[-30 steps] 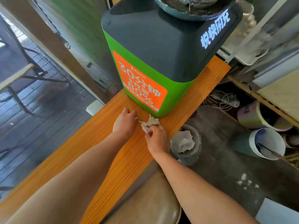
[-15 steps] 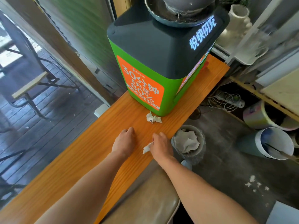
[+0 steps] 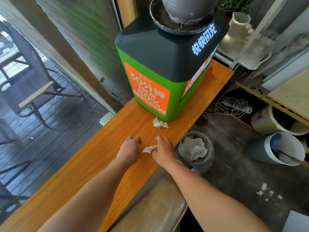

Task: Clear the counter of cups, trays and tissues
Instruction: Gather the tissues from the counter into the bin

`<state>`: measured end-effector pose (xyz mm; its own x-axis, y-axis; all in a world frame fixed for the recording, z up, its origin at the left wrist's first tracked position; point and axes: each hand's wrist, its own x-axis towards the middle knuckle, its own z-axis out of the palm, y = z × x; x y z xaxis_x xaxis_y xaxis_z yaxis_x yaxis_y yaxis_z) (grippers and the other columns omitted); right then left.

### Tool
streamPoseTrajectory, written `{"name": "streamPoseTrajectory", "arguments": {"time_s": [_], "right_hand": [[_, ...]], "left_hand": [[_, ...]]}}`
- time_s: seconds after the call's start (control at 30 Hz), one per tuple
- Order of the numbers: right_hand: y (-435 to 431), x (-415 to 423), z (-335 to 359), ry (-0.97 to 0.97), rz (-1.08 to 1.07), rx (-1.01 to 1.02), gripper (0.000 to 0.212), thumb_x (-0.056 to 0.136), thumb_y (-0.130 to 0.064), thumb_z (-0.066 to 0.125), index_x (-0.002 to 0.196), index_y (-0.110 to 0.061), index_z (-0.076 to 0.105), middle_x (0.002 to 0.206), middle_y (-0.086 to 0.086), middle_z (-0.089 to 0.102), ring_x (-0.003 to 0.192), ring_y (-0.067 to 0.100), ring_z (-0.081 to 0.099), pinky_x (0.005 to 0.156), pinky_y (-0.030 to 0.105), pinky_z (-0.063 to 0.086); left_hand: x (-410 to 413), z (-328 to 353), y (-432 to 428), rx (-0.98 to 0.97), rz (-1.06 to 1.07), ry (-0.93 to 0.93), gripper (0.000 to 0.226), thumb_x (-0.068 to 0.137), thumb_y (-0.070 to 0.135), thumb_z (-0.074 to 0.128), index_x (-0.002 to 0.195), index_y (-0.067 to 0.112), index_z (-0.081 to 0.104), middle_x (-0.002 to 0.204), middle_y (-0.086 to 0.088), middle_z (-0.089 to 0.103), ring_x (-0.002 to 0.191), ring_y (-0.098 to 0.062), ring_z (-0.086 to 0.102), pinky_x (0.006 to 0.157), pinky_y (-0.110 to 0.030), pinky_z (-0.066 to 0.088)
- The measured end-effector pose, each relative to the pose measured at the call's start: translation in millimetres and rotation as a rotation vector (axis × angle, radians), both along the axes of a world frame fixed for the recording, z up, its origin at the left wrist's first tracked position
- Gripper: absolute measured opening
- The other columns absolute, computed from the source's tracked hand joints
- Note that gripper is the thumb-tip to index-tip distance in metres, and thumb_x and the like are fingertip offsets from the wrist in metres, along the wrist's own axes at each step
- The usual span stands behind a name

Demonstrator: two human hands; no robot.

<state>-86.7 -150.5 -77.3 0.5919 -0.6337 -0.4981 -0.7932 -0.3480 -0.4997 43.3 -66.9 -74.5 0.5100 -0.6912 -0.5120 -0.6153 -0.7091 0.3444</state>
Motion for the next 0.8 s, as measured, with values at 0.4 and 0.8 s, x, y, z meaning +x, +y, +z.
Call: {"name": "streamPoseTrajectory", "arguments": {"time_s": [0.4, 0.8], "right_hand": [[22, 14, -22, -0.037, 0.342, -0.296, 0.010, 0.096, -0.015, 0.055, 0.105, -0.017, 0.058, 0.117, 0.008, 0.051, 0.105, 0.029, 0.045, 0.077, 0.037, 0.048], [-30, -2, 8, -0.009, 0.046, 0.093, 0.025, 0.097, -0.011, 0.044, 0.086, -0.022, 0.064, 0.103, 0.003, 0.063, 0.096, 0.023, 0.059, 0.075, 0.034, 0.053]], "left_hand": [[4, -16, 12, 0.009, 0.026, -0.023, 0.005, 0.093, 0.015, 0.052, 0.092, 0.020, 0.055, 0.097, -0.002, 0.048, 0.082, -0.019, 0.051, 0.070, -0.031, 0.043], [-2, 5, -29, -0.019, -0.045, -0.017, 0.015, 0.093, 0.009, 0.049, 0.090, 0.017, 0.062, 0.098, -0.003, 0.058, 0.087, -0.021, 0.055, 0.068, -0.029, 0.044]]}}
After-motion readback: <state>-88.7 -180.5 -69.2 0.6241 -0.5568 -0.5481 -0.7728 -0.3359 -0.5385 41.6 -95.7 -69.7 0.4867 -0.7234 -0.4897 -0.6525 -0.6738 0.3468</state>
